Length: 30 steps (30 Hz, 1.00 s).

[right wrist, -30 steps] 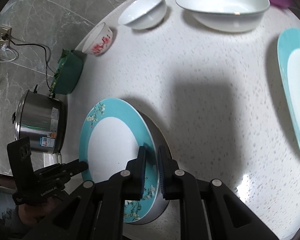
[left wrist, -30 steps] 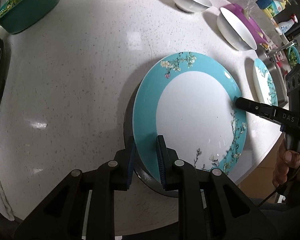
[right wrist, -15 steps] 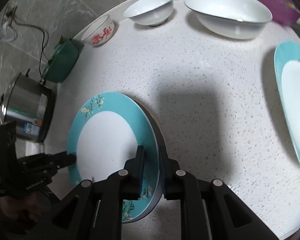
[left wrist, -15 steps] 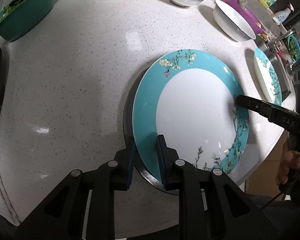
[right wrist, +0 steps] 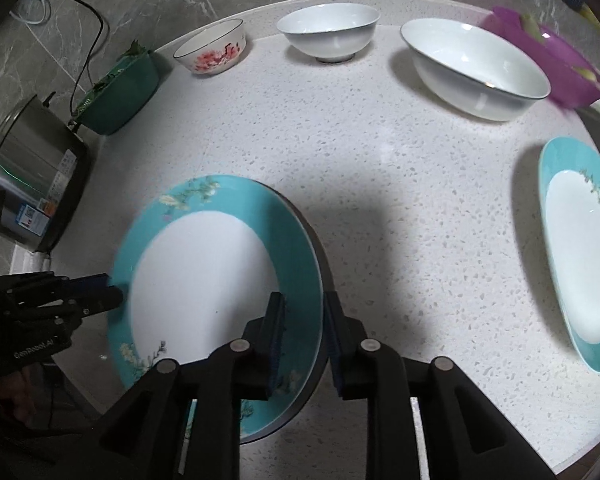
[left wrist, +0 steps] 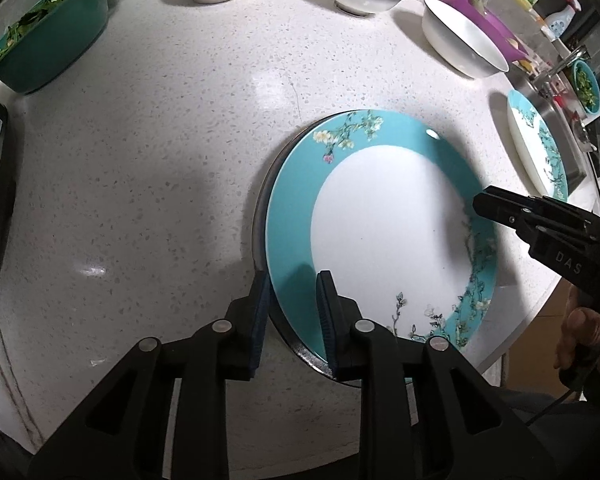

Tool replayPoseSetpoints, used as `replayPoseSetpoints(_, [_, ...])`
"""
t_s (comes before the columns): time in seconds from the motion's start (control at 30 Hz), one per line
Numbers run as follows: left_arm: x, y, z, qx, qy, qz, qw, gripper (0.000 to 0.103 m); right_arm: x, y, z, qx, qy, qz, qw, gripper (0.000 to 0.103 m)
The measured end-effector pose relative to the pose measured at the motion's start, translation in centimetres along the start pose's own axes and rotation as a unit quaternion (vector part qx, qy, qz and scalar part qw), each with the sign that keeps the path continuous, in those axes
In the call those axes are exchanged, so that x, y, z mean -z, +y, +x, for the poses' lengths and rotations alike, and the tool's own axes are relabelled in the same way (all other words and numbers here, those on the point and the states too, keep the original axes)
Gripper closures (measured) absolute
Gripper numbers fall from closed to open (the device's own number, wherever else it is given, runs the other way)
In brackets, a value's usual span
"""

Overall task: Organize plates and bowls
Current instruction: 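Lift the teal floral plate and lay it onto the grey plate, then open both grippers and move to the larger teal plate by the sink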

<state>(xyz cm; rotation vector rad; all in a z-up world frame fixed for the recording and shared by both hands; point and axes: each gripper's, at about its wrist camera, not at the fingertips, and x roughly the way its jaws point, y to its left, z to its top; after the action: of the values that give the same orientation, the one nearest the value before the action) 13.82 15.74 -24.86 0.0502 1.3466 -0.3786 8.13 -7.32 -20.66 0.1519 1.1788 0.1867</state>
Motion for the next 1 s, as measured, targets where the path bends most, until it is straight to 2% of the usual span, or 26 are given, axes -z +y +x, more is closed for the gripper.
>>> replayPoseSetpoints(0.1, [-0.2, 0.1, -1.0, 0.003, -0.018, 0.001, 0.9998, 0.080, 0.3, -0.1, -0.1, -0.004, -0.004, 0.007, 1.000, 0.076])
replayPoseSetpoints(0.17, [-0.8, -0.2, -2.3, 0.010, -0.046, 0.003, 0.9989, 0.074, 0.5, -0.3, -0.5, -0.006, -0.010, 0.015, 1.000, 0.059])
replayPoseSetpoints(0.2, [-1.2, -0.3, -2.9, 0.017, -0.057, 0.002, 0.9982, 0.057, 0.6, -0.3, -0.8, -0.006, -0.016, 0.018, 1.000, 0.054])
replayPoseSetpoints(0.23, [-1.6, -0.7, -3.6, 0.030, -0.070, -0.001, 0.9971, 0.030, 0.6, -0.5, -1.3, -0.006, -0.024, 0.022, 0.999, 0.043])
replayPoseSetpoints(0.27, [-2.1, -1.3, -4.5, 0.047, -0.089, -0.002, 0.9950, 0.020, 0.7, -0.8, -1.9, -0.008, -0.031, 0.026, 0.999, 0.035])
replayPoseSetpoints(0.3, [-2.5, -1.9, -5.1, 0.062, -0.103, -0.001, 0.9927, 0.011, 0.8, -1.3, -2.7, -0.014, -0.042, 0.032, 0.999, 0.033])
replayPoseSetpoints(0.4, [-4.4, -4.8, -6.4, 0.114, -0.118, 0.012, 0.9864, 0.007, 0.7, -3.7, -5.6, -0.057, -0.084, 0.066, 0.993, 0.025])
replayPoseSetpoints(0.43, [-5.2, -6.5, -6.6, 0.136, -0.117, 0.019, 0.9837, 0.007, 0.7, -5.1, -7.0, -0.079, -0.103, 0.086, 0.988, 0.020])
replayPoseSetpoints(0.53, [-6.7, -10.6, -6.6, 0.168, -0.122, 0.035, 0.9777, 0.006, 1.2, -10.3, -10.9, -0.122, -0.153, 0.140, 0.971, 0.019])
replayPoseSetpoints(0.67, [-8.9, -16.9, -4.5, 0.185, -0.102, 0.050, 0.9763, 0.006, 2.5, -19.5, -14.9, -0.122, -0.188, 0.205, 0.953, 0.018])
replayPoseSetpoints(0.73, [-10.1, -19.5, -2.7, 0.178, -0.095, 0.037, 0.9788, 0.006, 3.7, -25.0, -16.0, -0.110, -0.187, 0.239, 0.947, 0.017])
replayPoseSetpoints(0.8, [-11.1, -21.7, -0.8, 0.152, -0.082, 0.029, 0.9845, 0.006, 4.8, -30.2, -16.1, -0.113, -0.172, 0.269, 0.941, 0.017])
replayPoseSetpoints(0.9, [-12.5, -24.7, 1.5, 0.128, -0.083, 0.035, 0.9877, 0.007, 5.4, -35.2, -15.2, -0.117, -0.147, 0.286, 0.940, 0.019])
replayPoseSetpoints(1.0, [-13.0, -26.7, 4.3, 0.105, -0.069, 0.055, 0.9906, 0.008, 5.3, -37.4, -14.0, -0.133, -0.136, 0.279, 0.941, 0.022])
